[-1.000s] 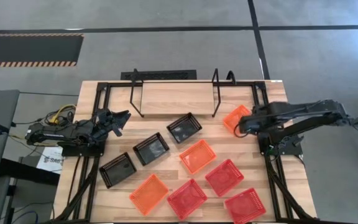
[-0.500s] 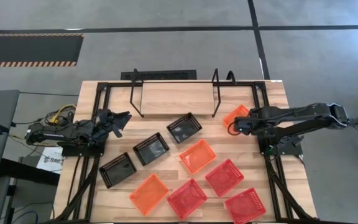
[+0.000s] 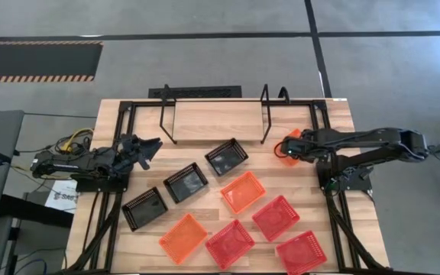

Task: Stack baskets on shelf by color
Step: Put the top orange bin on the shelf

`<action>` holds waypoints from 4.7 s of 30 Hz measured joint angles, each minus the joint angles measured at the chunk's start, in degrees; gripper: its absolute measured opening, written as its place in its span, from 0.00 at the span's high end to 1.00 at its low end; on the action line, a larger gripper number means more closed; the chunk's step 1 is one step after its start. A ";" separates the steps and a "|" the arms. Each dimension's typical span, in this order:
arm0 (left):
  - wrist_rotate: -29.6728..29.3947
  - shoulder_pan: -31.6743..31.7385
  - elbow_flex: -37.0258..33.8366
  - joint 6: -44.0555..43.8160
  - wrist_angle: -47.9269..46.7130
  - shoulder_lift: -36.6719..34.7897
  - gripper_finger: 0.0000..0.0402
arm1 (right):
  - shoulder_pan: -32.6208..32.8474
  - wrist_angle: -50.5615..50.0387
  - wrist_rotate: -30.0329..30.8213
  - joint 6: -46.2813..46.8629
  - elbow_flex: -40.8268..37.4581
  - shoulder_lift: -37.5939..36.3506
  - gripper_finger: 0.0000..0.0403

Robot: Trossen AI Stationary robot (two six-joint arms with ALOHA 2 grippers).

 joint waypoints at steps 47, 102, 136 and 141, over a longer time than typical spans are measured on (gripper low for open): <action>4.38 0.02 0.00 0.41 -0.02 0.00 0.62 | -3.33 -10.95 -17.61 -37.92 8.76 14.97 0.47; 5.46 0.00 0.00 0.47 -0.04 0.00 0.62 | -3.50 -4.16 -11.68 -99.30 7.82 11.10 0.55; 4.97 0.02 0.00 0.47 -0.04 -0.01 0.62 | -1.30 -9.02 -11.75 -84.65 25.78 23.96 0.60; 4.50 0.02 0.00 0.48 -0.04 -0.01 0.62 | -0.86 -12.22 -11.69 -58.78 25.74 24.09 0.61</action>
